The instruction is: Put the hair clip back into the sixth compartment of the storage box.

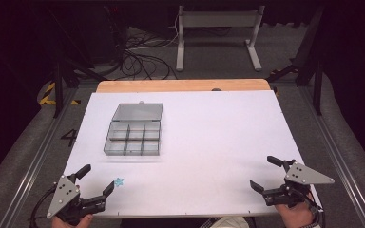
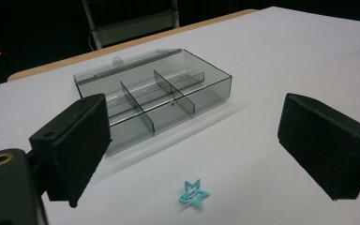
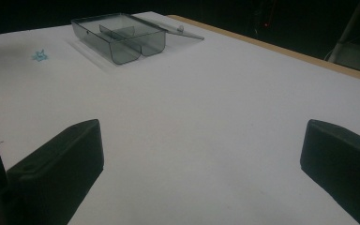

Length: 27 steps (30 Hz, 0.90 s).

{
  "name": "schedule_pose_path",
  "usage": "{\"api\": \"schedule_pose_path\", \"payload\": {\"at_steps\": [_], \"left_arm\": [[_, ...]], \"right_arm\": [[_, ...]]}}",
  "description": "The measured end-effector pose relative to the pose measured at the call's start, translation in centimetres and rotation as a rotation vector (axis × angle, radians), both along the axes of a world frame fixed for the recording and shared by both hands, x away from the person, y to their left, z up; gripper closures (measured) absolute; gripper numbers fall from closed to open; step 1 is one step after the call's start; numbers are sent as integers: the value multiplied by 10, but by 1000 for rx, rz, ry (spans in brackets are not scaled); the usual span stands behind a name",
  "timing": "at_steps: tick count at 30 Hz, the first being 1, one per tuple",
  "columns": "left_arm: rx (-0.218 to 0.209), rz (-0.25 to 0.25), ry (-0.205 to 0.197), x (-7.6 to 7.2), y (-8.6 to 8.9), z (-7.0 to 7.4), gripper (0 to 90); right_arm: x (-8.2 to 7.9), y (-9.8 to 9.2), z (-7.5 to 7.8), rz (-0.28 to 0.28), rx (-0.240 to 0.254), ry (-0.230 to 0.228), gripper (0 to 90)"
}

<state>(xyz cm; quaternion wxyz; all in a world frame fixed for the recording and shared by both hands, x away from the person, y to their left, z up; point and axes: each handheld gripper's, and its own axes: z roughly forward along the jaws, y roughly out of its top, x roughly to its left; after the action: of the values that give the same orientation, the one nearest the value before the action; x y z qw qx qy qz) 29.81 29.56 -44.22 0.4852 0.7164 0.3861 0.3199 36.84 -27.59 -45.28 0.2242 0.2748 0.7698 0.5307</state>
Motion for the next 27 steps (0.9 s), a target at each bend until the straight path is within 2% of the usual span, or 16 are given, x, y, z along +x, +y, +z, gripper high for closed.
{"api": "schedule_pose_path", "payload": {"at_steps": [17,27], "left_arm": [[4,-4,3,0,0,2,112],[-24,-7,25,6,-1,8,124]], "right_arm": [[1,1,-1,2,0,7,4],[2,2,-2,8,-3,18,4]]}}
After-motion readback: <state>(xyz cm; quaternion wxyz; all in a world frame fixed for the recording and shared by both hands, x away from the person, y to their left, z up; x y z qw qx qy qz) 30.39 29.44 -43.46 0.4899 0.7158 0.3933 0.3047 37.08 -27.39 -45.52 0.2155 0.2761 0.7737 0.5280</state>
